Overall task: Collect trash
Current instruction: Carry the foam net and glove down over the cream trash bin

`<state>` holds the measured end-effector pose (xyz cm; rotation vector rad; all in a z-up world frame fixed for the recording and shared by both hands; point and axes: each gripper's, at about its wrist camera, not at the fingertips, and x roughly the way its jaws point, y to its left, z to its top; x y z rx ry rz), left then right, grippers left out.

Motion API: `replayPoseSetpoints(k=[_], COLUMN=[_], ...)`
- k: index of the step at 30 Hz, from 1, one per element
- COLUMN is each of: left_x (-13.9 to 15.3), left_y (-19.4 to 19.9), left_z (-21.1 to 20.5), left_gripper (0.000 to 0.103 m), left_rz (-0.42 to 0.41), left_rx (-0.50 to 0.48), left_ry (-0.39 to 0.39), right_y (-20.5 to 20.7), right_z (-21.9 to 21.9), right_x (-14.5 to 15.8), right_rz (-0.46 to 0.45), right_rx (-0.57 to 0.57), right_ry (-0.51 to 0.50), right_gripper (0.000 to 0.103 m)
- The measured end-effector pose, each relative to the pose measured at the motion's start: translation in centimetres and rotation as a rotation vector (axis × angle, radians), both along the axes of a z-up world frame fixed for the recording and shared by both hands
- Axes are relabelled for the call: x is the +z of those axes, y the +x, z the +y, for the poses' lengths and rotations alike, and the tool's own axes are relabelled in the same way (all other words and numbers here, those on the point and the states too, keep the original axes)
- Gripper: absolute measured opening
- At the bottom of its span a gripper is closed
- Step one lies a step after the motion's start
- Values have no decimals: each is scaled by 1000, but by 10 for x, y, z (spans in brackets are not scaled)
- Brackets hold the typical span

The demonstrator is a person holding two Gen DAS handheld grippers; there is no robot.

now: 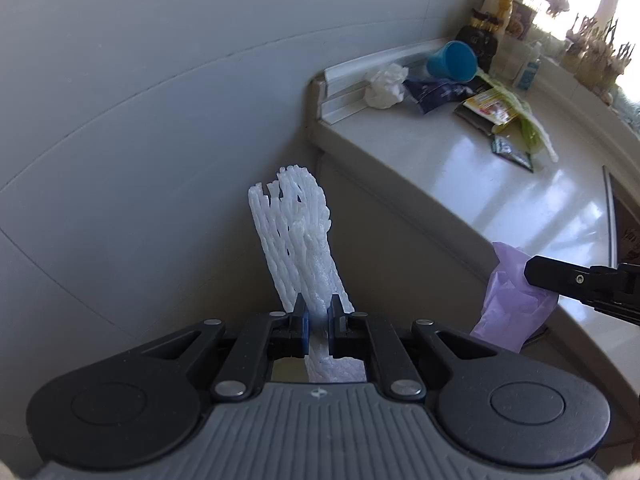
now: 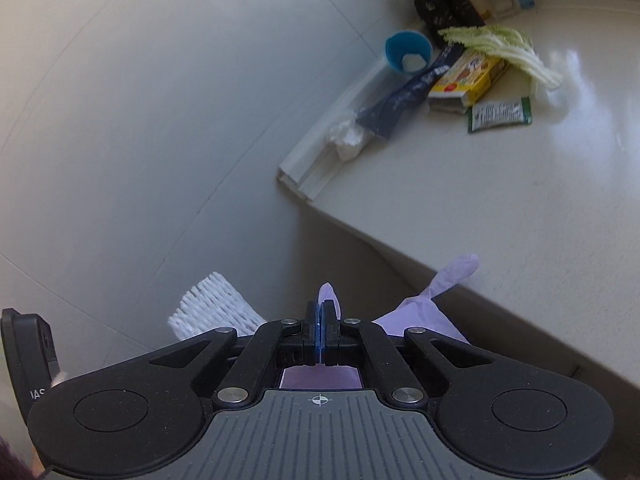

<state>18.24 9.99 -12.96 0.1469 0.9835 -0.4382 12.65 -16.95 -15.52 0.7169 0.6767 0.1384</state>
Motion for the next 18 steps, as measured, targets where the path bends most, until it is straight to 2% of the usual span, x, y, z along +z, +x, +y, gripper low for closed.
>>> replayPoseSetpoints(k=[8, 18], left_x=[-73, -146], left_y=[8, 24], left_z=[27, 14], left_gripper=[7, 8], left_rz=[69, 158], left_rx=[27, 5], left_ry=[105, 179], right_y=[36, 67], right_z=[43, 78], right_x=[-80, -168], right_rz=[147, 327], right_rx=[19, 36], right_ry=[68, -1], right_gripper=[0, 0])
